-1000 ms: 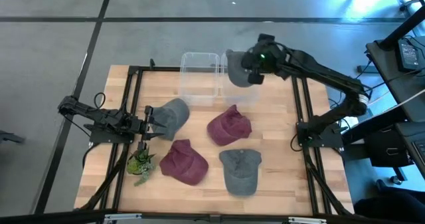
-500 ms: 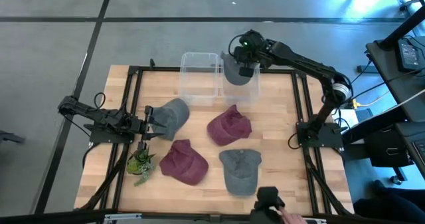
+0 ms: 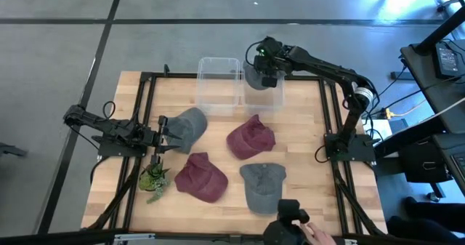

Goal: Pick & Place hat
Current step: Put the top right black cap into the right transparent bin

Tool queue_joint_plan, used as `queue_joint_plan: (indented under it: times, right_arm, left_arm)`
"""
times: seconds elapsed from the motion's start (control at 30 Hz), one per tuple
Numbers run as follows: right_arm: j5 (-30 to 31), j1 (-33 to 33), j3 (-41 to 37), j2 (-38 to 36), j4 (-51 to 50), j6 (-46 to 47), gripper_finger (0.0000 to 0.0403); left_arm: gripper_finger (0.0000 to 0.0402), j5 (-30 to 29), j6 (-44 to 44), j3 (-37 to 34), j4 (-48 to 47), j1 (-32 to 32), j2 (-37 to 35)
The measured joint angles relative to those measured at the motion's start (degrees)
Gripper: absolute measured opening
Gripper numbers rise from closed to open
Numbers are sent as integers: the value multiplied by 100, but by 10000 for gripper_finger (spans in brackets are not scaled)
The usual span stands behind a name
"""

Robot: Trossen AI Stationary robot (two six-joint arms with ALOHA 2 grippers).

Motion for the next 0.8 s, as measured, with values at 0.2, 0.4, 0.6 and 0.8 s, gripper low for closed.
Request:
queue_joint_plan:
  times: [0.2, 0.4, 0.6, 0.8]
  right_arm:
    - [72, 0, 143, -17, -143, -16, 118]
    - [199, 17, 745, -31, -664, 31, 166]
    - [197, 26, 1298, -35, -960, 88, 178]
    - [199, 24, 1436, -35, -1029, 168, 179]
  left_arm:
    - [127, 2, 0, 0, 2, 0, 0]
    - [127, 2, 2, 0, 0, 0, 0]
    - [127, 4, 0, 0, 1, 0, 0]
    - [127, 6, -2, 0, 2, 0, 0]
